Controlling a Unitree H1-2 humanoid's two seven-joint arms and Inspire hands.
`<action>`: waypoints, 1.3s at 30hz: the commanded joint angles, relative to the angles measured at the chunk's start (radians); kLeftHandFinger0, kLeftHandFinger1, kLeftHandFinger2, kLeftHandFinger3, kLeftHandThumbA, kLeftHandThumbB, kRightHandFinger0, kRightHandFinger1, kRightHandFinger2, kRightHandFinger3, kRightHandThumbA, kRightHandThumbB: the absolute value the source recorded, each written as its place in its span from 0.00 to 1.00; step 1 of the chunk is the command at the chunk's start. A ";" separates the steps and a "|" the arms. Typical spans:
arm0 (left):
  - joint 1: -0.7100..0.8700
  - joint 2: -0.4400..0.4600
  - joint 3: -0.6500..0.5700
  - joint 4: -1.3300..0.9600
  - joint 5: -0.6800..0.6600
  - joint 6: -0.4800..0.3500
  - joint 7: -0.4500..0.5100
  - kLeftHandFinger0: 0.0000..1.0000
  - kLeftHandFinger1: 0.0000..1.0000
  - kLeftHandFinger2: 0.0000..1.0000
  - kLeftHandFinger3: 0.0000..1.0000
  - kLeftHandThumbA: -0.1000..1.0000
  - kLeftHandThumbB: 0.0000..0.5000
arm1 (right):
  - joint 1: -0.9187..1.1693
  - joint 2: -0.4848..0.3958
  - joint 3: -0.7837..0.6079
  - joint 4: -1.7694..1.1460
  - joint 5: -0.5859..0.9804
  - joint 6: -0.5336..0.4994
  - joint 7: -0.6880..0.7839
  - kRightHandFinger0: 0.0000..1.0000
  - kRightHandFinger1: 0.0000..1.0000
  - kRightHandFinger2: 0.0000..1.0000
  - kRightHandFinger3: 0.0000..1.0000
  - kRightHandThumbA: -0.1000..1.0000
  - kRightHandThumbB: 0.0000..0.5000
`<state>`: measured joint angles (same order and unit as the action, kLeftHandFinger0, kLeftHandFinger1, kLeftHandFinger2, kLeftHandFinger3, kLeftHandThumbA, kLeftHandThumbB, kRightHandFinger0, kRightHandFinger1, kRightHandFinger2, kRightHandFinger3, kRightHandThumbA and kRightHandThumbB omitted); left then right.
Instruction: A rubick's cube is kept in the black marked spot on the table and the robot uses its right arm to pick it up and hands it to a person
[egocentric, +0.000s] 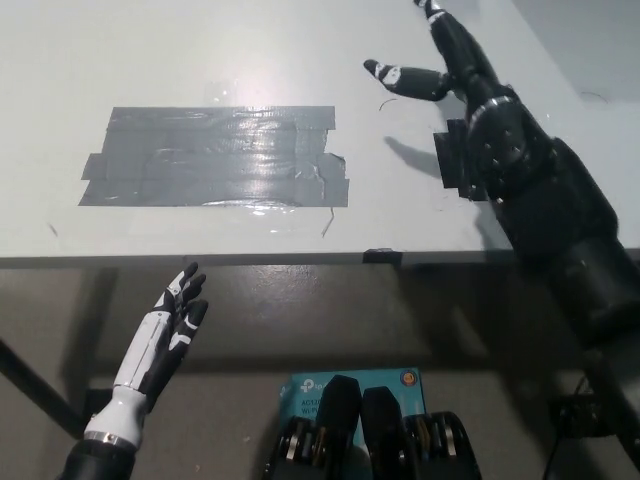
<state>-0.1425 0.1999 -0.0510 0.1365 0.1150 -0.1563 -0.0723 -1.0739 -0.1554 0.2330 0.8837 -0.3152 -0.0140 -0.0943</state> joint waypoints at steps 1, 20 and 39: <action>-0.030 0.018 0.005 -0.035 0.007 -0.013 -0.007 1.00 1.00 1.00 1.00 0.91 0.40 | 0.175 -0.172 -0.119 -0.757 0.050 0.121 0.113 1.00 1.00 1.00 1.00 0.87 1.00; -0.018 0.013 0.004 -0.006 0.017 -0.029 0.007 1.00 1.00 1.00 1.00 0.86 0.37 | 0.868 -0.039 -0.170 -1.357 0.143 -0.144 -0.038 1.00 1.00 1.00 1.00 0.79 0.62; 0.012 0.009 0.002 -0.004 0.016 -0.038 0.007 1.00 1.00 1.00 1.00 0.83 0.37 | 0.906 0.071 -0.217 -0.896 0.278 -0.235 0.031 1.00 1.00 1.00 1.00 0.75 0.62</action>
<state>-0.1371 0.1993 -0.0517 0.1524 0.1198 -0.1489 -0.0718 -0.1388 -0.0923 0.0382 -0.0864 -0.1014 -0.1440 -0.0765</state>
